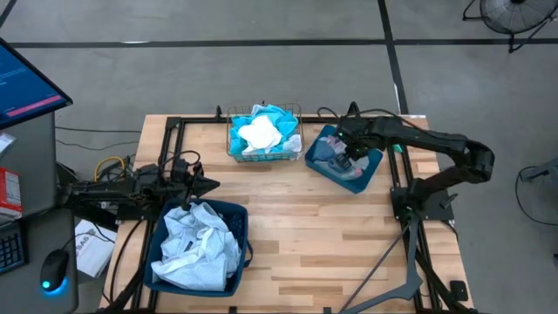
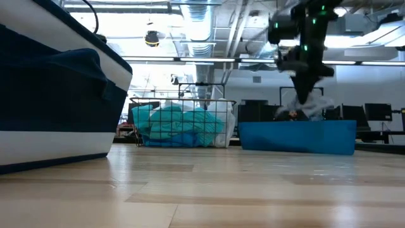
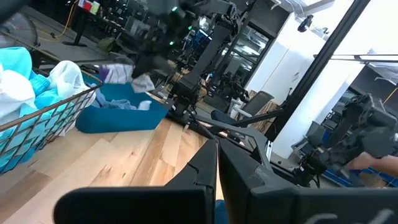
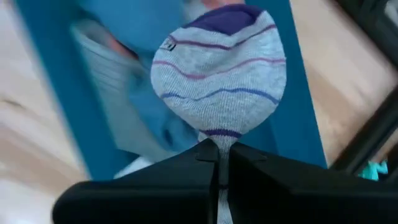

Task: Pick & Place Cloths
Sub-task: Put the gray sock into the blue bin, then return to Home Position

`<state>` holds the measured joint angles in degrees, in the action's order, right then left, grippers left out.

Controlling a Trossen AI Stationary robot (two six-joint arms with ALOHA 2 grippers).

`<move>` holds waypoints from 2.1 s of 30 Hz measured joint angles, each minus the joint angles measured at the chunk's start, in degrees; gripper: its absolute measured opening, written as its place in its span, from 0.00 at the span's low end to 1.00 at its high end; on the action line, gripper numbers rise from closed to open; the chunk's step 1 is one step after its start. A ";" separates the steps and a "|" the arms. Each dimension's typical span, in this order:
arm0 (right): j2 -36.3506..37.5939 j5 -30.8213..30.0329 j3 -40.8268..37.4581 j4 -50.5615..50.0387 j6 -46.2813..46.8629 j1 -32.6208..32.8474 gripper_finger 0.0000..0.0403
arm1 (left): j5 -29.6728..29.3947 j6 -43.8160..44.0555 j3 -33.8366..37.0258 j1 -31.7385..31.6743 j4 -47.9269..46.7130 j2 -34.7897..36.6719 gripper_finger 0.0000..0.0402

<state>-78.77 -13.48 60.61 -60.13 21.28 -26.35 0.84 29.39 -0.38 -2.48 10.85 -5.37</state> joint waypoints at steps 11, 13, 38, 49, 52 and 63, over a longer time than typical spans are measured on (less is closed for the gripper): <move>-5.63 1.11 -6.51 7.16 -0.79 -1.19 0.08 | 0.01 0.00 0.00 -0.01 0.13 -0.04 0.00; -6.52 1.44 -6.55 9.27 -0.90 -1.07 0.11 | 0.00 0.00 0.00 -0.02 0.19 -0.04 0.00; 26.24 4.81 0.87 41.11 -11.32 13.63 0.51 | 0.00 0.00 0.00 -0.02 0.79 -0.05 0.00; 47.98 -2.04 -16.37 49.32 -13.39 28.17 0.32 | 0.01 0.00 0.00 -0.01 0.86 -0.05 0.00; 53.17 -6.02 -24.50 53.78 -12.38 29.72 0.28 | 0.00 0.00 0.00 -0.02 0.84 -0.06 0.00; 70.82 -6.70 -48.37 64.94 -7.43 30.07 0.15 | 0.02 0.00 0.02 -0.02 0.84 -0.06 0.00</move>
<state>-7.95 -20.17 12.24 4.80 13.85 3.73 0.86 29.39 -0.36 -2.50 11.68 -5.43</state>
